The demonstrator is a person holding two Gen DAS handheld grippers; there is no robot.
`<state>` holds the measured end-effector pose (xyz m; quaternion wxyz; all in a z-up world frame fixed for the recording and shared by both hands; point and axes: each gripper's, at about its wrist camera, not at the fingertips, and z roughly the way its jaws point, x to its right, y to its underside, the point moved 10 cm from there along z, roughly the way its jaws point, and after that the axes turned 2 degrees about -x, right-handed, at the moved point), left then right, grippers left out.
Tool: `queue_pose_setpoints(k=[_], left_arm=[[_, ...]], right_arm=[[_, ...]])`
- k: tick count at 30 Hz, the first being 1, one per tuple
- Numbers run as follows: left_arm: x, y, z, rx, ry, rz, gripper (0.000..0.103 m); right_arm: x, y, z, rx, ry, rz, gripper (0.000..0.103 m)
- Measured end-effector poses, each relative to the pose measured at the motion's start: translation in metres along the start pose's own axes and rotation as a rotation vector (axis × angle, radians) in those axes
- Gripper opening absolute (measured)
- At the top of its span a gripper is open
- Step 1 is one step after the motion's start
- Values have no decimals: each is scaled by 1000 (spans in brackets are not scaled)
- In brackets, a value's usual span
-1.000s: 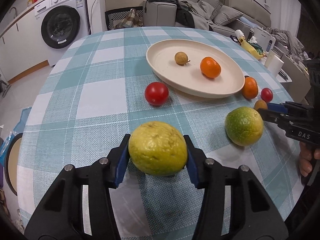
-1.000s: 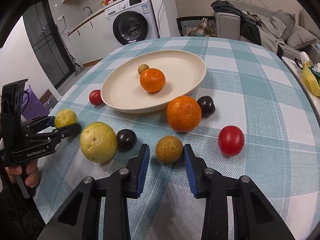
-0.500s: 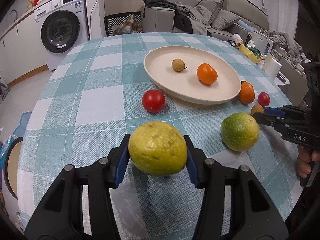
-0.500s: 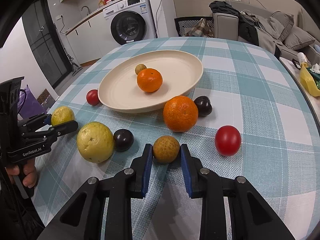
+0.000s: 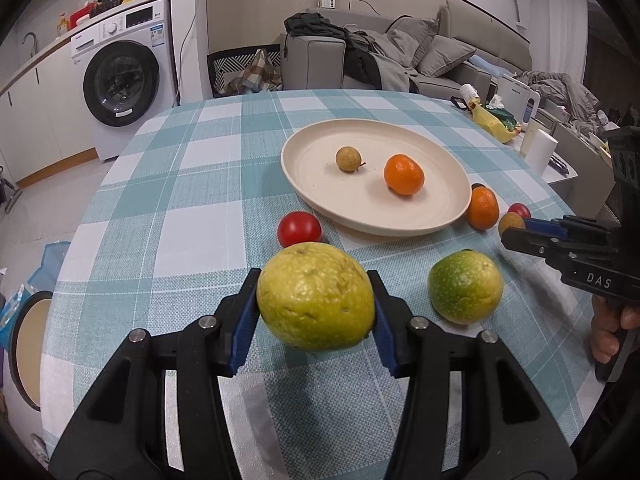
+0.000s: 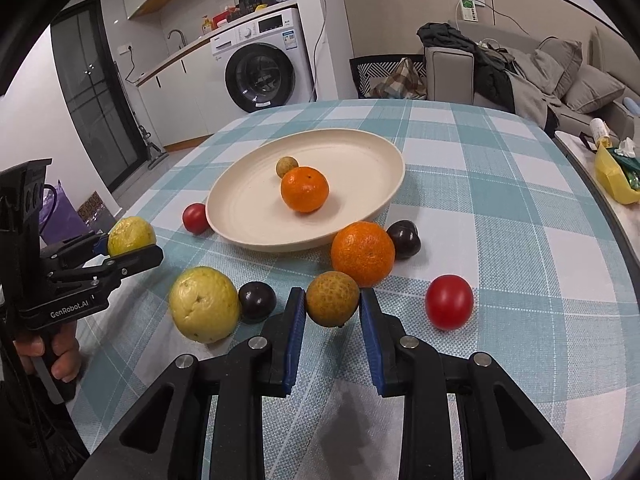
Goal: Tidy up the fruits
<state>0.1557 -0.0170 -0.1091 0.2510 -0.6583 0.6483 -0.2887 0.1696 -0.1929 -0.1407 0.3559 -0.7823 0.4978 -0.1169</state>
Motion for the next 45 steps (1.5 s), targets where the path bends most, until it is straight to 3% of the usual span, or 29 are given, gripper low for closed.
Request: queue_pose_setpoints(k=[13,45], left_arm=[[10,-17,-2,50,-2,18,47],[32,-69,17,130,15,35,47]], right_arm=[[2,-19,-18,132,19,-1,28],[-20,-50,-3,168,-24,-32,28]])
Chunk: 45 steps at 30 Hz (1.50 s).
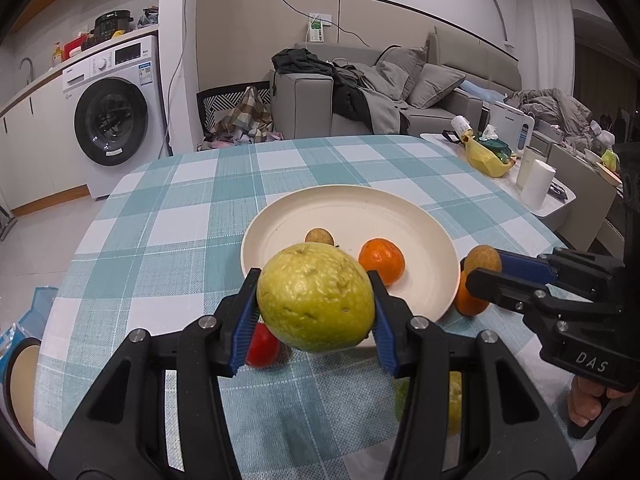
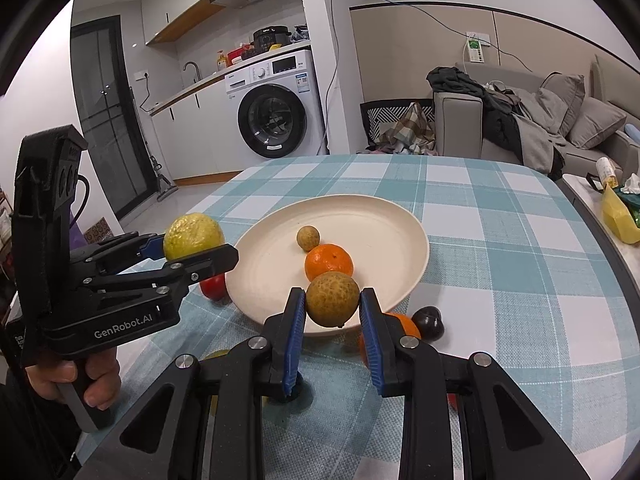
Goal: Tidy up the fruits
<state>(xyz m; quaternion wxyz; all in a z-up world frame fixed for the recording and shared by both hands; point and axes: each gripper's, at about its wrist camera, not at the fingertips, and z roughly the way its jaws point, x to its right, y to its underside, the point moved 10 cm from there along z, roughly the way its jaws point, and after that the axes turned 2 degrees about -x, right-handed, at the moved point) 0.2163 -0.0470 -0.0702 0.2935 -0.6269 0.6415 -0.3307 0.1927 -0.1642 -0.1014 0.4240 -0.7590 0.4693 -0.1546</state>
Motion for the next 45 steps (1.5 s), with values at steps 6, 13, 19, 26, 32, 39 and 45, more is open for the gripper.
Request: queue_pose_setpoints(k=[6,13,19,26,32,39,45], left_arm=[[-1,-2,5,-2,-5,-1,47],[-2,-5,25,-20,-10,14,47],[1,-3,39,-41,-18,35,47],[-1,0,50,-69,-15,20,47],[-3,0,58,-91,-12,14,47],[-2,2,62,-105,-14,17,47],[-2,4,64,-121,-17,24,47]], right_arm=[[0,-4,7,2,-17,14,28],[0,-5,16,-16,-21,18,28],[2,-6,24,-35,-27,36,28],[3,-7,36,-67,-19,44,28],[6,-3,46,-108,-8,50,28],[9,0,49,-125,-8,69,28],[10,0,48,-124,-1,70,28]])
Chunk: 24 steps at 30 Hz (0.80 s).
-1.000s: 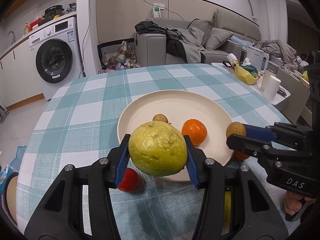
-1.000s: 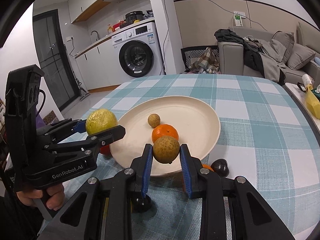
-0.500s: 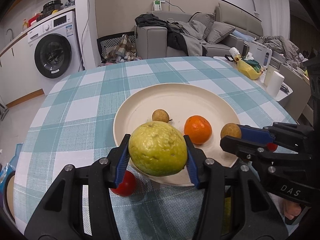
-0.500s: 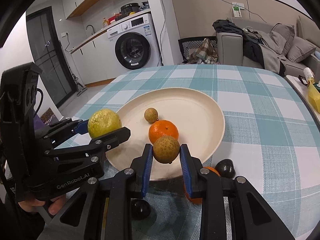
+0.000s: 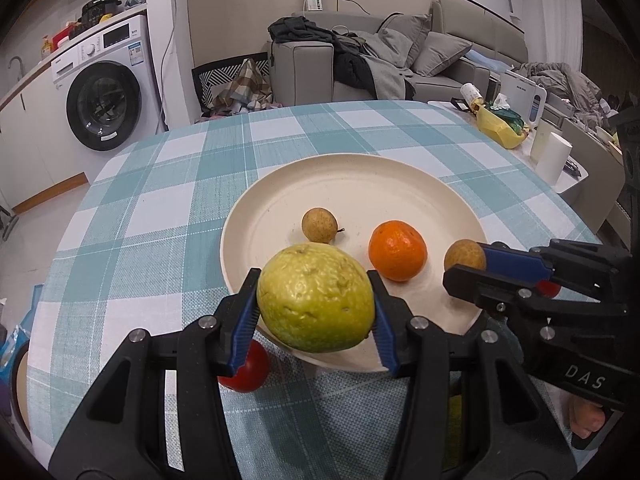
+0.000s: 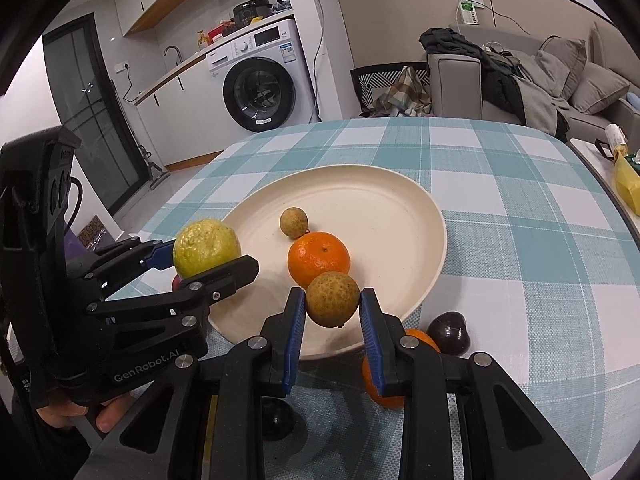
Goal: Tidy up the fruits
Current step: 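Open the left gripper over the plate while the right gripper releases the brown fruit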
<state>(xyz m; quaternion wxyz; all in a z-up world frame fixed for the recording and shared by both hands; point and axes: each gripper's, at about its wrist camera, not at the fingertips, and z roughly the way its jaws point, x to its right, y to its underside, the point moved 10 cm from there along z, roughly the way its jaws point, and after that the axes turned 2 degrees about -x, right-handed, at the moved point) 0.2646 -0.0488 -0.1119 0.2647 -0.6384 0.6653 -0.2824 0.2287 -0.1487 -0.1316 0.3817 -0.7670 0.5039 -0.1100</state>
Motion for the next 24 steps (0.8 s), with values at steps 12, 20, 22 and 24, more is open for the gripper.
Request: queue_pose_setpoints(k=[12,20,22,24], left_arm=[[2,-4,-12,50,-9,7,48],[-1,0,-26,78,-9,-15,67],[-2,1,-30,88,-7,-20,71],[-6,3,-32,86,-25,-28,78]], right_arm=[[1,1,0,4,1,1,29],[-1,-1,-5,29,-5,-3,48],[0,-2,-7,42,2,0,55],[1,-4,-9,50,6,-3,63]])
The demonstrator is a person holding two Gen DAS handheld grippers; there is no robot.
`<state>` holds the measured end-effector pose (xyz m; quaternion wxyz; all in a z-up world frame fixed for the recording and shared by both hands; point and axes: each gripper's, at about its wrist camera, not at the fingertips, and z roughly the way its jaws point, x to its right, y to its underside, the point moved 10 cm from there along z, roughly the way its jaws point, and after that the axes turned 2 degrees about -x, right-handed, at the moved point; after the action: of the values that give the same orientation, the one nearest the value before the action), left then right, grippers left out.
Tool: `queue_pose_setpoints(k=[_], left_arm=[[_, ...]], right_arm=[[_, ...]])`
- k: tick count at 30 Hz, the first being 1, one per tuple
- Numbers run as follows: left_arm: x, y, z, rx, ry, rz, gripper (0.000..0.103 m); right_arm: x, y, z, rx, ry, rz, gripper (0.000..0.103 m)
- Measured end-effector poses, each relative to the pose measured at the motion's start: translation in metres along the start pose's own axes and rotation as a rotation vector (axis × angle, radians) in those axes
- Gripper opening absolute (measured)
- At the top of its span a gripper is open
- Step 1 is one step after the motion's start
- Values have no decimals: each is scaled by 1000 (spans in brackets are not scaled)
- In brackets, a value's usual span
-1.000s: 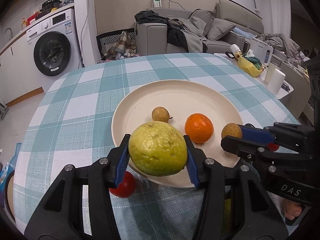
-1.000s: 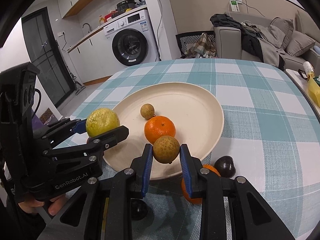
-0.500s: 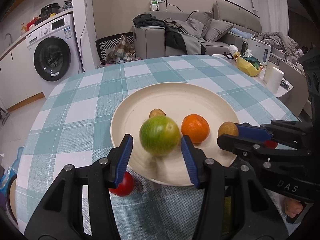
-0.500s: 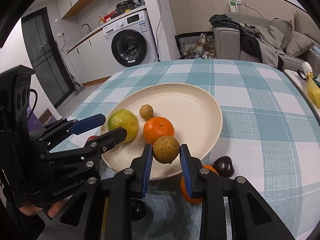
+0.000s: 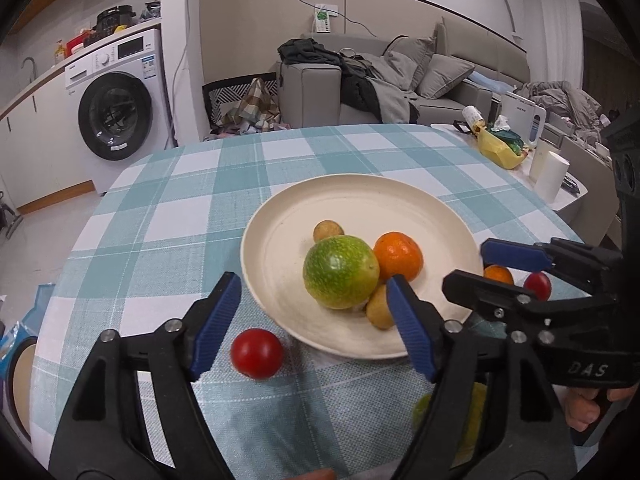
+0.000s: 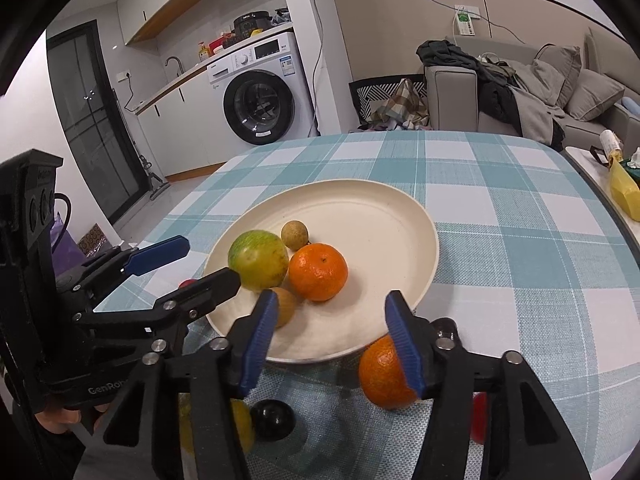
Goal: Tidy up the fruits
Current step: 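Open the left gripper over the plate while the right gripper releases the brown fruit, then move the left gripper to the yellow-green citrus while the right gripper backs toward the tomato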
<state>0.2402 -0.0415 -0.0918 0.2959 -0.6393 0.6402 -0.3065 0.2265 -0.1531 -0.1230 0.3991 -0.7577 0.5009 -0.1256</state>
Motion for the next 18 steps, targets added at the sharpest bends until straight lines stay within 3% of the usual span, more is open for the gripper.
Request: queue_pose_setpoints(k=[5,10,18], left_arm=[[-4,5,-6,-1,-1,-6,86],[-9,6,-15,23,-30,-7,100],[-5,10,-33,60,-11,6,102]], right_arm=[[2,-1,-4,11,-4,5,86],[2,0,-8,25,-9,-6,99],[-4,4,-18,37,-17,-58,103]])
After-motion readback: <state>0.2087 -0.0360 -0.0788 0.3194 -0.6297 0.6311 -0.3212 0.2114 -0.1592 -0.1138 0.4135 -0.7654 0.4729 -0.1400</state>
